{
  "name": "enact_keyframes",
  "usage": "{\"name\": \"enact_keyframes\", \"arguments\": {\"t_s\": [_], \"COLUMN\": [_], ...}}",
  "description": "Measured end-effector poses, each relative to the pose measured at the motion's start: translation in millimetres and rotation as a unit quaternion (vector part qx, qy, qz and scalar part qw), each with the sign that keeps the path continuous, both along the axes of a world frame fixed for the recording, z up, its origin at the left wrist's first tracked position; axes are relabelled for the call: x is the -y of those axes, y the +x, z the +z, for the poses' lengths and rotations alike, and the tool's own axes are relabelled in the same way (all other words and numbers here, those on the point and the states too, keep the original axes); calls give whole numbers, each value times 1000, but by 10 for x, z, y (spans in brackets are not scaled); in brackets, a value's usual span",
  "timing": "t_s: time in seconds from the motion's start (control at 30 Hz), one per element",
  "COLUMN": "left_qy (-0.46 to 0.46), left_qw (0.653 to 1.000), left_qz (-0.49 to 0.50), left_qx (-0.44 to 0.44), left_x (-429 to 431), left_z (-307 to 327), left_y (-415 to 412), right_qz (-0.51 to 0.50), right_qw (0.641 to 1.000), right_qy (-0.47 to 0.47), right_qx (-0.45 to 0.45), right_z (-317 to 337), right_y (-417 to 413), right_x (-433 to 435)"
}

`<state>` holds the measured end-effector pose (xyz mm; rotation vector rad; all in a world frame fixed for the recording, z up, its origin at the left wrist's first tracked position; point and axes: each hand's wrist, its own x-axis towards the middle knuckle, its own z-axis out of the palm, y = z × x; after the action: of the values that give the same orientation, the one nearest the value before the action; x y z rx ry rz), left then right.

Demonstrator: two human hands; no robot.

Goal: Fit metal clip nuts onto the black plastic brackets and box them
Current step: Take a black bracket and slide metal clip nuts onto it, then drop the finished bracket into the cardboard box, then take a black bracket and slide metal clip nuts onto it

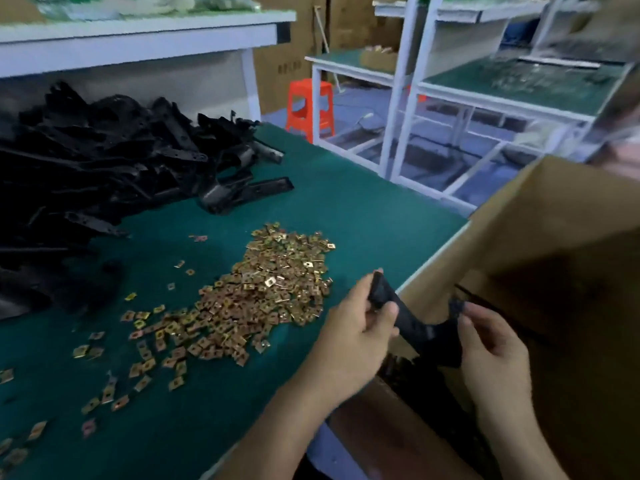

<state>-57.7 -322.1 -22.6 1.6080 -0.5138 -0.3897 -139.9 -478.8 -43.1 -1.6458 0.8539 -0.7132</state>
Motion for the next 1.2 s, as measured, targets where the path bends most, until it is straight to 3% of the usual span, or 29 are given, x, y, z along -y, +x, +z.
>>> {"name": "enact_keyframes", "arguments": {"t_s": [0.07, 0.17, 0.3, 0.47, 0.6, 0.7, 0.8, 1.0, 1.2], "left_qy": [47, 107, 106, 46, 50, 127, 216, 322, 389], "left_qw": [998, 991, 991, 998, 988, 951, 891, 756, 745], "left_qz": [-34, -73, -75, -3, 95, 213, 351, 569, 542], "left_qx": [4, 16, 8, 45, 110, 185, 189, 34, 15], "left_x": [241, 417, 376, 36, -564, -1181, -1927, -3338, -3777], "left_z": [-137, -338, -409, -100, 176, 263, 245, 94, -33], "left_y": [-106, -164, -147, -33, 138, 305, 490, 619, 704], "right_qz": [-1, 80, 146, 136, 128, 185, 315, 567, 586], "right_qw": [994, 957, 914, 939, 967, 960, 913, 768, 701], "right_qy": [-14, -5, -21, -42, -140, -208, -258, -291, -372], "right_qx": [-108, -279, -378, -314, -169, -28, 1, -68, -164], "right_z": [-174, -404, -496, -349, -69, 187, 349, 416, 301], "right_y": [-193, -409, -554, -421, -40, 367, 871, 1776, 2421], "right_x": [204, 420, 516, 384, -52, -572, -1134, -2477, -3706]}}
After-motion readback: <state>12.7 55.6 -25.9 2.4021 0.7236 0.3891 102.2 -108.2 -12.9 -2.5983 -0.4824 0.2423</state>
